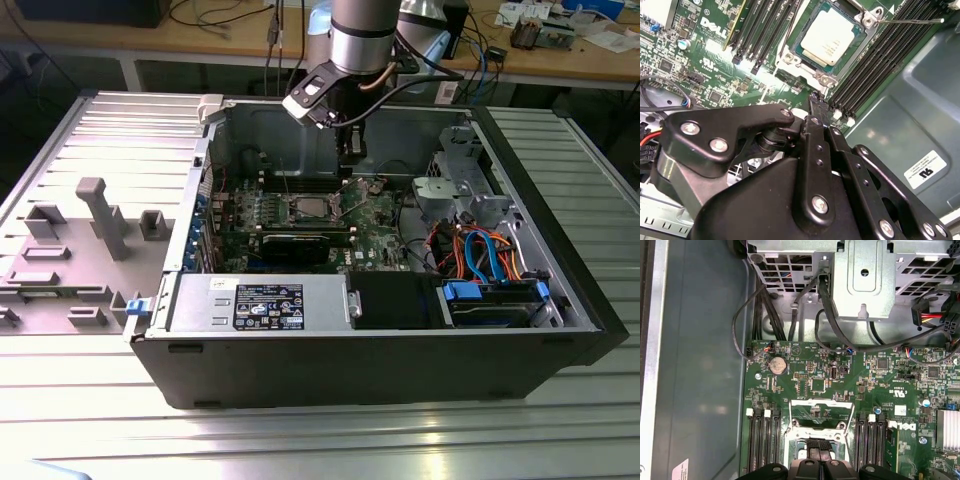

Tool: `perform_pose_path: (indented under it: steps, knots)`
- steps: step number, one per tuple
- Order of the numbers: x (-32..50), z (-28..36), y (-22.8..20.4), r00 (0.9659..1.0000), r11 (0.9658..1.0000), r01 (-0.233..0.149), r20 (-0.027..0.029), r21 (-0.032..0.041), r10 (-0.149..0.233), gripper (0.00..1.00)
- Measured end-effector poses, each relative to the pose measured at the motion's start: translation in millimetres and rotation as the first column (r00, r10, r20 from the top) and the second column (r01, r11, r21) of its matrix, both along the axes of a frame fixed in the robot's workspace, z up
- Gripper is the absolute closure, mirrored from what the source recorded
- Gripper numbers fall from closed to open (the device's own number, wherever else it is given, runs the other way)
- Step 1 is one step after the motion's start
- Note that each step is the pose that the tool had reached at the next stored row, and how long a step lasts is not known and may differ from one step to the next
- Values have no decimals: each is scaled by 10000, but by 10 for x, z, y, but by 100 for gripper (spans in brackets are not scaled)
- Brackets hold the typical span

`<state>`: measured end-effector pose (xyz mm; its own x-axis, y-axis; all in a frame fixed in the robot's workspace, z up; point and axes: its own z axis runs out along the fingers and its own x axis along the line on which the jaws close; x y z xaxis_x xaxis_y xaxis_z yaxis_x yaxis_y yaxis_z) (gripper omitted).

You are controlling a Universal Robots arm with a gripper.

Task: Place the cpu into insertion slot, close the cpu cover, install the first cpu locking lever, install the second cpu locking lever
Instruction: 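Close the cpu cover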

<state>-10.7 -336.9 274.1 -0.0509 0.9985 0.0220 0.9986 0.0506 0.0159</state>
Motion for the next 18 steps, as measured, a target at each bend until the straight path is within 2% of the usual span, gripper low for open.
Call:
perform_pose_path:
  steps: [18]
  knots:
    - [57, 0, 0, 10000, 10000, 0, 0, 0, 0, 89]
